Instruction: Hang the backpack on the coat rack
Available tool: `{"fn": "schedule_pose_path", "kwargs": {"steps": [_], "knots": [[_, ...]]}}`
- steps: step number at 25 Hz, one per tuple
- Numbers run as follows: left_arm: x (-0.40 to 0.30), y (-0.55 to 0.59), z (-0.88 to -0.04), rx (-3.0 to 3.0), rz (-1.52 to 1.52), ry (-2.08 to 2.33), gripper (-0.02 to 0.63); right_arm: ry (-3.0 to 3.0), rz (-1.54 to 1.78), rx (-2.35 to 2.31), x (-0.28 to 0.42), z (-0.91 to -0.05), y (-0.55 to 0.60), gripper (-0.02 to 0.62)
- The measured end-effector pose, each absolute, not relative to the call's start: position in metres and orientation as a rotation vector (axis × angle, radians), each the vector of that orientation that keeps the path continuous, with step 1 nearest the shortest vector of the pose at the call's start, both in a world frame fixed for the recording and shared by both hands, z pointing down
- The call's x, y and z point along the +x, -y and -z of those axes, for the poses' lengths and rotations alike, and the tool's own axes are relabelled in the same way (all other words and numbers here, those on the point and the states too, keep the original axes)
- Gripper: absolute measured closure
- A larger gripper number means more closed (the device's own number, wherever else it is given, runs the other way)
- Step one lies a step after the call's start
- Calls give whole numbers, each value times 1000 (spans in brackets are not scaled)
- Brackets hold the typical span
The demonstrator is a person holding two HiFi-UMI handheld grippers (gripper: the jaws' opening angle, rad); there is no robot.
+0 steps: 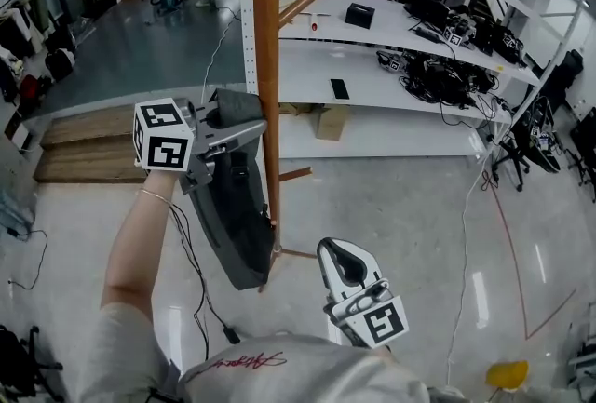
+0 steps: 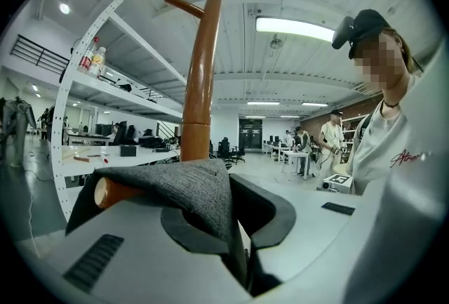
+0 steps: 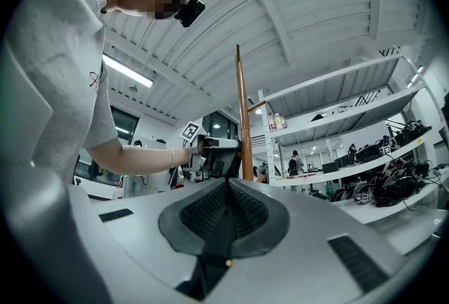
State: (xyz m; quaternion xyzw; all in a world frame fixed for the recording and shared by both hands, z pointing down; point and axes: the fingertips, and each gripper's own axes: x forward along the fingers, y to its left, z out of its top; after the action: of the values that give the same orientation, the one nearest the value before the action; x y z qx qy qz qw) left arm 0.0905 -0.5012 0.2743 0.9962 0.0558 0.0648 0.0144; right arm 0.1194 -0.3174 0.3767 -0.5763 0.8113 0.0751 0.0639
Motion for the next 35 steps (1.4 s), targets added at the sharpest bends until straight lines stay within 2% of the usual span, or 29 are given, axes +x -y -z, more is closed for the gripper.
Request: {"fn": "schedule_pose_path", "kwargs": {"steps": [12,17,21,23,28,35], "knots": [[90,519,-308,3171,-308,58,565,-2450,-200,-1743,118,-383,312,572],[88,519,-312,3179,-244,157,560,-2445,-207,-1740,117,-385,307,572],[83,522,-316,3163,-257,234,495,-2443,-205,-1737,116,-384,305,572],[80,525,-319,3159,-265,290,416,-2444,-203,-1737,115,-383,305,572],[69,527,-324,3137,-216,413,365,-2455,-203,-1719,111,-385,301,572],[48,529,-324,3106,-115,644,327,-2492,-196,-1680,98,-388,292,572]]}}
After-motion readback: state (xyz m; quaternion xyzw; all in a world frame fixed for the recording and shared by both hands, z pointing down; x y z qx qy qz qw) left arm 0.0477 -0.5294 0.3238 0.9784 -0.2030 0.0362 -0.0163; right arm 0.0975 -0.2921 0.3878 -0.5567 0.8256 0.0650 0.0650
